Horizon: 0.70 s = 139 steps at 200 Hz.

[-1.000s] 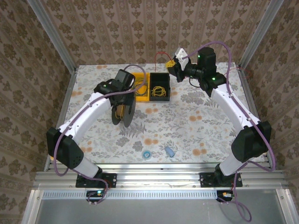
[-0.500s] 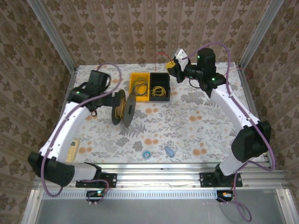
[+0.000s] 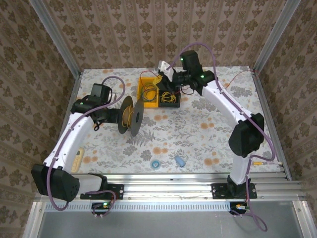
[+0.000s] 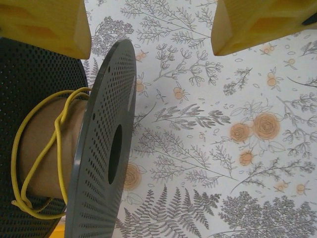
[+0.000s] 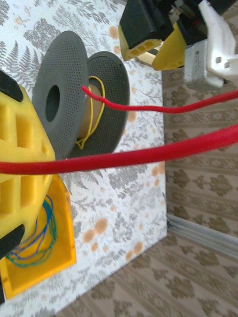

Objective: Wrap the cables

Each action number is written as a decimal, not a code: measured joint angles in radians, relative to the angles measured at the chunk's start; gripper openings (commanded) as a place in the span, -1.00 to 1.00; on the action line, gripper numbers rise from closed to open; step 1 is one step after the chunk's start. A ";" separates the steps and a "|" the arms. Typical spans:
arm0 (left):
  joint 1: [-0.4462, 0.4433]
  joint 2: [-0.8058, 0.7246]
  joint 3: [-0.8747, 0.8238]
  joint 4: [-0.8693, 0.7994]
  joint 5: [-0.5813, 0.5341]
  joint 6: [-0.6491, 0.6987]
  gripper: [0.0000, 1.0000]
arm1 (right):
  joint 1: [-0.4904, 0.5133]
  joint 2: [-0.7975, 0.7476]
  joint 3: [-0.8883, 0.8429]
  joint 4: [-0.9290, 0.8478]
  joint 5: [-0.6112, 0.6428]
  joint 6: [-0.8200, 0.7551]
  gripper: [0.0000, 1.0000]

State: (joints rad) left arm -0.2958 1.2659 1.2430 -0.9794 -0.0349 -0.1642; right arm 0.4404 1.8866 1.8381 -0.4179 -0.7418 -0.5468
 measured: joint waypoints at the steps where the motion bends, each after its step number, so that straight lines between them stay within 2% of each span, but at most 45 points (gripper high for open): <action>1: 0.000 0.000 -0.002 0.001 0.002 -0.002 0.15 | 0.002 0.004 0.001 -0.003 0.000 -0.001 -1.00; 75: -0.030 0.048 -0.032 0.060 0.044 -0.025 -0.50 | 0.064 0.124 0.087 -0.085 0.018 -0.052 -1.00; 109: -0.067 0.087 -0.031 0.080 0.047 -0.032 -1.00 | 0.071 0.145 0.096 -0.101 0.028 -0.057 -1.00; 139: -0.079 0.095 -0.030 0.094 0.042 -0.037 -1.00 | 0.070 0.145 0.098 -0.120 0.032 -0.064 -1.00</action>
State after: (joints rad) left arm -0.3748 1.3605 1.2133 -0.8856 0.0071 -0.2012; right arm 0.5102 2.0312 1.9358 -0.5377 -0.7097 -0.6113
